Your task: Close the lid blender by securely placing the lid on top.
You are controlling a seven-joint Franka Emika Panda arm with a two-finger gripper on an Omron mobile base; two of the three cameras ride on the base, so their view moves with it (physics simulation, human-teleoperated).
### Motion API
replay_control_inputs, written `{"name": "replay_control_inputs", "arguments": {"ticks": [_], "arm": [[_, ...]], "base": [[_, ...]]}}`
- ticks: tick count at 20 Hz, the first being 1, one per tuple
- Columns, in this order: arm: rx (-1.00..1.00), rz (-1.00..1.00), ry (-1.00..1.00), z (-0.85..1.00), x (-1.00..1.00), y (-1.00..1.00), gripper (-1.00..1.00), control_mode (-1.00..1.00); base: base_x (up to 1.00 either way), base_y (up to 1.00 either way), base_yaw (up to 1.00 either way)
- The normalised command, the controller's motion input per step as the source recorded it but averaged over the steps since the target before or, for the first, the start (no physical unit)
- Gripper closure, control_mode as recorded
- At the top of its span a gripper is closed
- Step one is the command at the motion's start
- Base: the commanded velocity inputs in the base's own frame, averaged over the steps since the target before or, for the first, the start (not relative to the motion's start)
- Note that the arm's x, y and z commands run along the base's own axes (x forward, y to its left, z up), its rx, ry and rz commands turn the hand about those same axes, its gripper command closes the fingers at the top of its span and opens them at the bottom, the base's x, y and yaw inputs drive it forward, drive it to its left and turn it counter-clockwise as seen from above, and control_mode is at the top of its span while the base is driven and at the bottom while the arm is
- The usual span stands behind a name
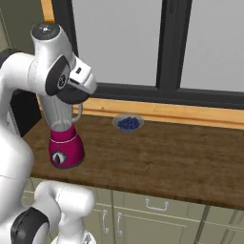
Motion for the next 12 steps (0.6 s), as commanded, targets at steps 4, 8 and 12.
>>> {"name": "replay_control_inputs", "arguments": {"ticks": [4, 8, 12], "arm": [[0.0, -0.06, 0.01, 0.25, 0.12, 0.99, 1.0, -1.0], [0.0, -0.1, 0.03, 0.02, 0.24, 0.68, 1.0, -1.0], [0.0, -0.07, 0.09, 0.0, 0.46, 0.25, 1.0, -1.0]], "base": [[0.0, 0.0, 0.0], [0.0, 0.0, 0.0], [0.0, 0.0, 0.0]]}}
